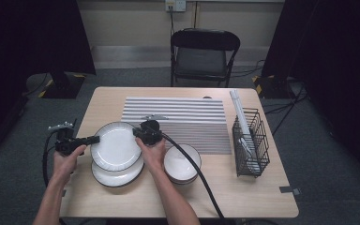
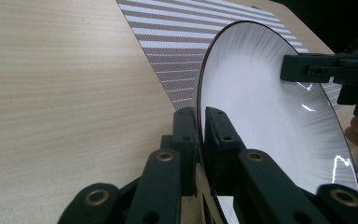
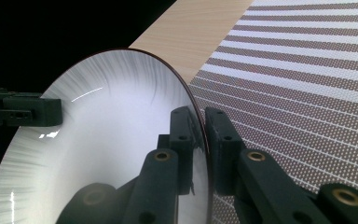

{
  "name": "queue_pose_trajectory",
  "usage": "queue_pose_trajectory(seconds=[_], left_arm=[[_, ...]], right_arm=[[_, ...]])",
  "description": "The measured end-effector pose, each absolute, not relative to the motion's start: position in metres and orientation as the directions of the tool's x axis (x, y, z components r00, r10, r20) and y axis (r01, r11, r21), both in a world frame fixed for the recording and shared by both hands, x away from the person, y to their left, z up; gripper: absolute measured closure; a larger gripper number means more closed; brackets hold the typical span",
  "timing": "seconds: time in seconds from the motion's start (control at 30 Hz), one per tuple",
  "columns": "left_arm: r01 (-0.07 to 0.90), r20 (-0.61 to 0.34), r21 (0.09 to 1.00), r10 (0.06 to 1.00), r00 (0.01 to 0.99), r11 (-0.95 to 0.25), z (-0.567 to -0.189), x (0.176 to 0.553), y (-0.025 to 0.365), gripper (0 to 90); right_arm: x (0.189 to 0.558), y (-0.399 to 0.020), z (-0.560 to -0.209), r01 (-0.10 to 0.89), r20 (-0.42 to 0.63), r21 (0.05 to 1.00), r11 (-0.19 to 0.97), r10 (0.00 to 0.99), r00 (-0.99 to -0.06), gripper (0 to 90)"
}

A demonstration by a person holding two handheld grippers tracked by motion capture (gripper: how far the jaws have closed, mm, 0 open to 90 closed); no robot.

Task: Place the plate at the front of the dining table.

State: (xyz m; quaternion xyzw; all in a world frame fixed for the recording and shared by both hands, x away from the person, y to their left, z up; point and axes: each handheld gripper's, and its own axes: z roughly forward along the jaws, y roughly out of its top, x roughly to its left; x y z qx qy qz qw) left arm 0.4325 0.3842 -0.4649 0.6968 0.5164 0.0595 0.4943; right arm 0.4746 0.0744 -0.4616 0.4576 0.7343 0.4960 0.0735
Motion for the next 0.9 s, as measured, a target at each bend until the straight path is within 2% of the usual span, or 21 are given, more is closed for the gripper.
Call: queue_pose_trajectory(seconds=[0.33,0.67,0.8,0.9], left_arm=[[0.652,-0.423,0.757,0.784,0.454,0.031,-0.465,0.432,0.382,84.8],[0.644,-0.426,0.764,0.787,0.446,0.049,-0.465,0.432,0.381,85.6],[0.643,-0.426,0.764,0.787,0.446,0.05,-0.465,0.432,0.381,85.6],[0.642,-0.426,0.765,0.786,0.448,0.048,-0.465,0.432,0.382,85.7]], right_arm=[[0.474,0.072,-0.462,0.617,0.366,0.782,0.088,0.736,-0.57,82.3],[0.472,0.073,-0.467,0.633,0.378,0.766,0.11,0.719,-0.583,77.9],[0.47,0.073,-0.47,0.653,0.399,0.749,0.115,0.709,-0.582,70.5],[0.469,0.075,-0.473,0.662,0.414,0.741,0.113,0.699,-0.583,68.8]])
